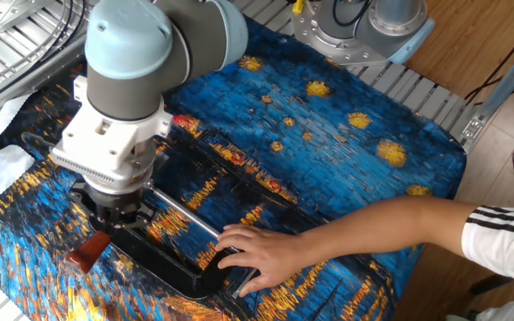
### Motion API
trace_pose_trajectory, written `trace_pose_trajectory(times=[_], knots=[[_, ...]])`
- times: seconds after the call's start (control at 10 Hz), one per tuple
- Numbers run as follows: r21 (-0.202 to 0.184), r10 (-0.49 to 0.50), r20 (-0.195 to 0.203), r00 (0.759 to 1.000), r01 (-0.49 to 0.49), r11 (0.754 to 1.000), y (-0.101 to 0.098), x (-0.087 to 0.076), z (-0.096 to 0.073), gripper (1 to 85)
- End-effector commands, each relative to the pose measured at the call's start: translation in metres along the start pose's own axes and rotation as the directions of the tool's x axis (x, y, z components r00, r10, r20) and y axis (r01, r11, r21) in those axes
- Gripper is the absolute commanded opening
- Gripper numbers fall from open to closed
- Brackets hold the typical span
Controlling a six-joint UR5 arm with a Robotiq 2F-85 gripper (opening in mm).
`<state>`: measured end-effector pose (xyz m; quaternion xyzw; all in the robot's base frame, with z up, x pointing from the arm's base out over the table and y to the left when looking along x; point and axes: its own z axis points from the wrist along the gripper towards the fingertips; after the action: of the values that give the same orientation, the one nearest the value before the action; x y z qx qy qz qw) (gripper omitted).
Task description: Push down the lever
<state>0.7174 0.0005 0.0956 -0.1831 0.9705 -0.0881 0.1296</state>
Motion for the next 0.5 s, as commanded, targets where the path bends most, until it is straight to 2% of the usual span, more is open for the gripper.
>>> trace_pose_trajectory(times=[0.0,0.2,0.3,0.4], knots=[[-0.047,0.04,-0.069,0.997,-0.043,0.998,0.006,0.017,-0.014,1.0],[-0.072,0.055,-0.131,0.99,-0.064,0.995,0.014,0.032,-0.016,1.0],[-0.058,0.073,-0.162,0.984,-0.083,0.995,0.011,0.04,-0.017,1.0],[-0.033,0.091,-0.175,0.98,-0.098,0.995,0.006,0.044,-0.017,1.0]])
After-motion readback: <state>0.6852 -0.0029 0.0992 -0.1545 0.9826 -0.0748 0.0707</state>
